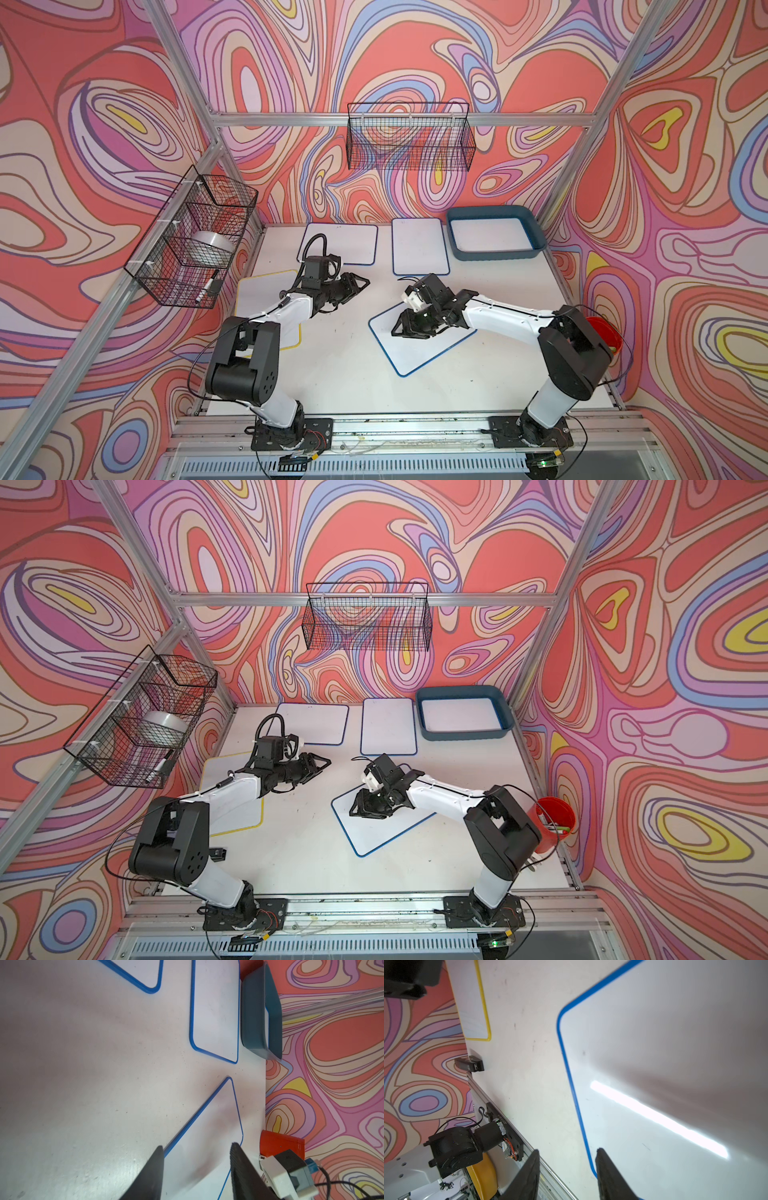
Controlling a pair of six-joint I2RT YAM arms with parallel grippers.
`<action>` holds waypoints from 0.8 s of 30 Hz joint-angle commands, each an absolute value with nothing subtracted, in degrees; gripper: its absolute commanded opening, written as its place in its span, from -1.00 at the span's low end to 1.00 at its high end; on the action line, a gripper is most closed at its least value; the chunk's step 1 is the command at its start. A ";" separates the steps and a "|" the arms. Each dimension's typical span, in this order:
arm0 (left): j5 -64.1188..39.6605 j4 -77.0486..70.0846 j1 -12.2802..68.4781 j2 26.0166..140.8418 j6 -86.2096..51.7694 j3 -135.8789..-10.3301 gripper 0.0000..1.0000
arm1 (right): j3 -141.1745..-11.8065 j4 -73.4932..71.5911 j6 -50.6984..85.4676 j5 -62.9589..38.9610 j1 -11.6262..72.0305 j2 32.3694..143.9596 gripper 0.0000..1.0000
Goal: Put the whiteboard into the storage box
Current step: Move the whiteboard to the center of the board.
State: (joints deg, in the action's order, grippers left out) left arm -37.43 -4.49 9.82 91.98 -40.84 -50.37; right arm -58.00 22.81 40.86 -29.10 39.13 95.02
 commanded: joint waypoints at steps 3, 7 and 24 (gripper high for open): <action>-40.91 -2.92 10.69 95.91 -35.87 -53.17 -0.05 | -48.32 25.54 45.46 -25.67 31.71 89.33 -0.07; -41.28 -1.20 12.57 98.49 -33.21 -55.61 -0.05 | -45.03 28.65 45.25 -23.82 26.41 84.63 -0.06; -38.66 3.45 21.88 110.98 -28.47 -65.27 -0.05 | -38.68 30.86 43.92 -18.81 15.83 81.34 -0.03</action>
